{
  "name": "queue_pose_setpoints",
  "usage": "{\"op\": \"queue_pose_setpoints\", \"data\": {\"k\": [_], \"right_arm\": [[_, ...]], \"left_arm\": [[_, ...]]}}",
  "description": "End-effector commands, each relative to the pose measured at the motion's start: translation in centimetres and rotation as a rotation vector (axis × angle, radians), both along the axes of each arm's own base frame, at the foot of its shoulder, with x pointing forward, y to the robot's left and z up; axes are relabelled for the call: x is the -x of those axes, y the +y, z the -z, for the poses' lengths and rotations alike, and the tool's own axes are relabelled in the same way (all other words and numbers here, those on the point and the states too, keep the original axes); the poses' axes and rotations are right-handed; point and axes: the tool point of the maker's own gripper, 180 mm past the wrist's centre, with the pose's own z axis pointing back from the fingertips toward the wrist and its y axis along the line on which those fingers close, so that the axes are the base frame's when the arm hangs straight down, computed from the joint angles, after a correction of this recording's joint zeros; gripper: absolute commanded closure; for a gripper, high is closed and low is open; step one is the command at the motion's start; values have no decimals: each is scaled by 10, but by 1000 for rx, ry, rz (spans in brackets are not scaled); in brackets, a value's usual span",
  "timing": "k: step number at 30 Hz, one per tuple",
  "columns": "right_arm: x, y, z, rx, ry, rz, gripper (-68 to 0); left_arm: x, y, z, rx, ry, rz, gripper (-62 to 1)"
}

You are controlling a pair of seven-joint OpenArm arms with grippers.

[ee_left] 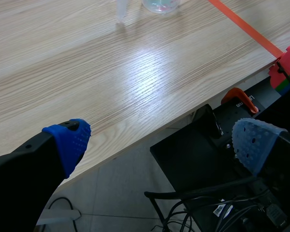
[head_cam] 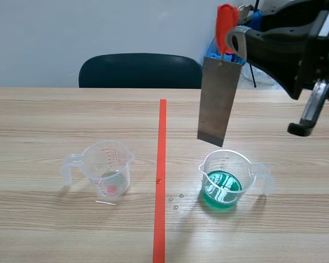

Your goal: Do the redox reaction experiment

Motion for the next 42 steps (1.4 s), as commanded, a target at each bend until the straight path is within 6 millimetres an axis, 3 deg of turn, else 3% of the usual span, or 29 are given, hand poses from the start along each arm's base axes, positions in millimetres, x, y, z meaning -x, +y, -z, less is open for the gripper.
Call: {"op": "queue_pose_setpoints", "data": {"k": [1, 22, 42], "right_arm": [[0, 5, -11, -16, -29, -16, -20], [-11, 80, -25, -93, -8, -119, -20], [-31, 135, -7, -154, 88, -182, -20]], "left_arm": [[-3, -4, -4, 19, -21, -3, -623], [-3, -4, -4, 19, -21, -3, -623], [-3, -4, -4, 19, -22, -3, -623]]}}
